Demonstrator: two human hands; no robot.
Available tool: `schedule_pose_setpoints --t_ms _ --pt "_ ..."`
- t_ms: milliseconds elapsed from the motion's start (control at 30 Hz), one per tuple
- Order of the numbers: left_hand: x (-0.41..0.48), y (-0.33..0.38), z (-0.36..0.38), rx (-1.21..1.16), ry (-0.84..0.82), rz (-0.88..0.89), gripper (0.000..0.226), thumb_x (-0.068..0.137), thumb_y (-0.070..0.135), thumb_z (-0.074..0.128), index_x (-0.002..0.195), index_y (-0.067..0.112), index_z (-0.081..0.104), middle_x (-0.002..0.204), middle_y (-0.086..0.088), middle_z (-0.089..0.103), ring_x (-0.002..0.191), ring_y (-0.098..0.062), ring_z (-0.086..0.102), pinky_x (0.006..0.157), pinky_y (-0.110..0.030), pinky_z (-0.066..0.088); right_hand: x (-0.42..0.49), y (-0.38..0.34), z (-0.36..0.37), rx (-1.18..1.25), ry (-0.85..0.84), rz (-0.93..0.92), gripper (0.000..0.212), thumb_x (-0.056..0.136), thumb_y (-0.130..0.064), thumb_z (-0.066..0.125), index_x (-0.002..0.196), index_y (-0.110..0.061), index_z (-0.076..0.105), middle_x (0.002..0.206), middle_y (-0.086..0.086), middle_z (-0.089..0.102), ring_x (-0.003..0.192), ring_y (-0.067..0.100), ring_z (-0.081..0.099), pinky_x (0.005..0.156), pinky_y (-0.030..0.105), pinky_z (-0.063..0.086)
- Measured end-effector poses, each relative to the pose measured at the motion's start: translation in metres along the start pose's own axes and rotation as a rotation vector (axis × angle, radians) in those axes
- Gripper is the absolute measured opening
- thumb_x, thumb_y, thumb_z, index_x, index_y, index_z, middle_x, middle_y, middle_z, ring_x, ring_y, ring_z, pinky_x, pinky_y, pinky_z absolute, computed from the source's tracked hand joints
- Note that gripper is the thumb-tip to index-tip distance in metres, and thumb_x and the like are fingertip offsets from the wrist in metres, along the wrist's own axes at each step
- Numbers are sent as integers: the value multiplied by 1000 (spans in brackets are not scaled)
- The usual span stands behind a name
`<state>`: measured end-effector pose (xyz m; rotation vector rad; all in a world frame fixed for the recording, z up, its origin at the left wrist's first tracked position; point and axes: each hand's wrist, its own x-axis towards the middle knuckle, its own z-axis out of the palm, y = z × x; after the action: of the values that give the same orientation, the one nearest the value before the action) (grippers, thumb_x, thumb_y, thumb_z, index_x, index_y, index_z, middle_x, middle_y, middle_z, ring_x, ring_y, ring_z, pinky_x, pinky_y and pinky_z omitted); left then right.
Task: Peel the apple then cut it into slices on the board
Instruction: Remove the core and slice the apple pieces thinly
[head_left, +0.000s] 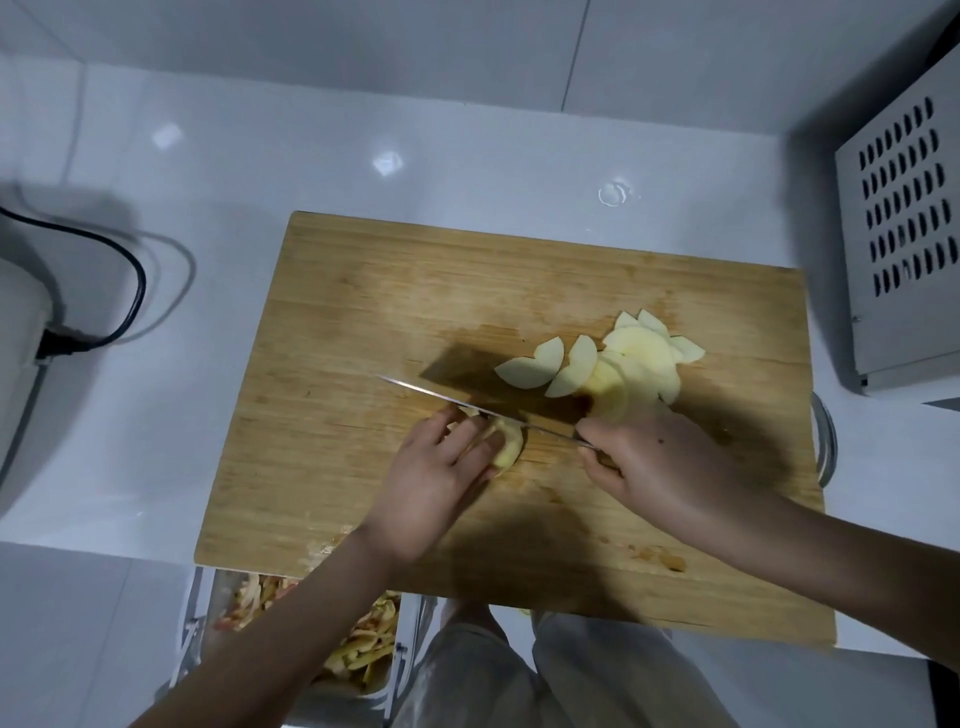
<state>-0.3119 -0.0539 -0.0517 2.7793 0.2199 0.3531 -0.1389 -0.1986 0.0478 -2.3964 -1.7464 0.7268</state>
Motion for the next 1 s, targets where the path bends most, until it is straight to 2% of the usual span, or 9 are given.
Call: schedule_pose_setpoints --t_ms 67,167,267,400,467,600,700,833,1000 --pt "-1 1 0 6 -9 -2 32 89 26 54 118 12 59 120 -12 62 107 -35 58 82 -44 53 -3 1 1 -29 -5 -1 15 94 -24 47 85 -21 58 64 -4 58 53 12 55 47 26 43" --pt "-1 2 1 19 -11 -3 32 89 25 54 118 12 60 120 -11 62 109 -32 56 84 -42 52 -3 4 4 -42 19 -21 13 92 -21 52 82 -18 59 57 -5 55 47 11 52 41 24 37" --pt "-2 2 1 25 -11 -14 32 89 26 54 116 12 61 120 -11 62 109 -33 56 85 -43 53 5 6 10 -61 -25 -26 18 96 -23 41 90 -17 57 68 -2 59 58 15 57 52 29 45" --pt "-2 1 2 13 -31 -28 32 89 27 53 115 12 63 119 -12 63 109 -36 58 84 -45 53 25 7 23 -43 -25 -17 22 98 -21 39 100 -14 59 72 -1 60 61 17 57 46 22 31" --pt "-4 0 2 17 -32 -32 33 89 27 52 116 12 61 119 -13 63 110 -36 57 84 -46 53 26 8 27 -23 -25 -2 20 97 -23 40 96 -14 59 68 -4 56 58 14 54 43 17 26" --pt "-3 5 0 27 3 -43 35 89 28 48 116 11 64 117 -14 64 113 -29 48 86 -43 53 9 10 20 41 40 38 17 94 -24 47 82 -17 57 62 -6 57 52 9 53 45 17 33" --pt "-3 5 0 25 23 -22 34 89 27 48 115 10 64 117 -13 64 113 -28 48 87 -42 51 -6 7 13 18 71 9 15 89 -21 54 75 -18 59 54 -7 53 44 7 49 41 15 28" --pt "-3 4 3 -1 30 -9 32 89 25 52 115 9 62 119 -12 62 112 -29 51 86 -41 51 -9 7 12 -32 56 0 11 85 -18 58 75 -18 61 49 -9 50 38 7 45 38 14 23" --pt "-4 4 4 6 30 -9 33 88 25 53 119 13 55 119 -11 63 110 -31 55 87 -42 52 7 8 22 -61 43 -17 13 92 -20 51 85 -15 60 58 -7 50 48 13 49 40 16 22"
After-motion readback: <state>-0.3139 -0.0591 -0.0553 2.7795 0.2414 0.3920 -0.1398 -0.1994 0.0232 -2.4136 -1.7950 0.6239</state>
